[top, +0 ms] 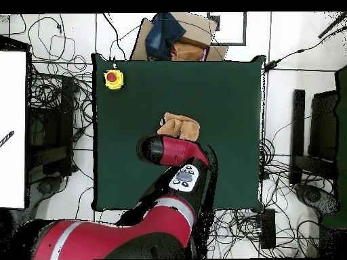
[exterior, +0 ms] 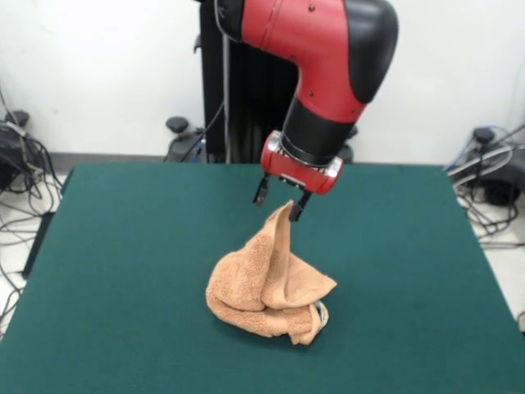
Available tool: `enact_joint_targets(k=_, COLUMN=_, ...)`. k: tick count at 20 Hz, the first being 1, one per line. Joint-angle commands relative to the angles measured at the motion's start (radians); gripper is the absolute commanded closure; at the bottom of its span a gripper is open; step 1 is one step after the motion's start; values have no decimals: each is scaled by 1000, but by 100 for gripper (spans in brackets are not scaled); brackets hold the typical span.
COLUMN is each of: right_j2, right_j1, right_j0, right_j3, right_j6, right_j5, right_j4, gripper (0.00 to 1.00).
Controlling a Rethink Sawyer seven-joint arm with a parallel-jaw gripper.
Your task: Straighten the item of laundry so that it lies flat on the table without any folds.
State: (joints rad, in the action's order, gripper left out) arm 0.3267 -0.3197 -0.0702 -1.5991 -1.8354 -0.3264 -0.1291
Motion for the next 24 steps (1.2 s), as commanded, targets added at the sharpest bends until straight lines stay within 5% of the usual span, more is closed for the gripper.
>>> enact_joint_targets(k=1, right_j2=-88, right_j1=60, right_j0=9, right_j3=38, right_j6=-157, right_j5=-63, right_j4=-29, gripper=0)
enact_joint_targets(k=24, right_j2=-74, right_j1=73, right_j0=1, right_j3=67, right_j6=-157, right_j5=-94, right_j4=-33, gripper=0)
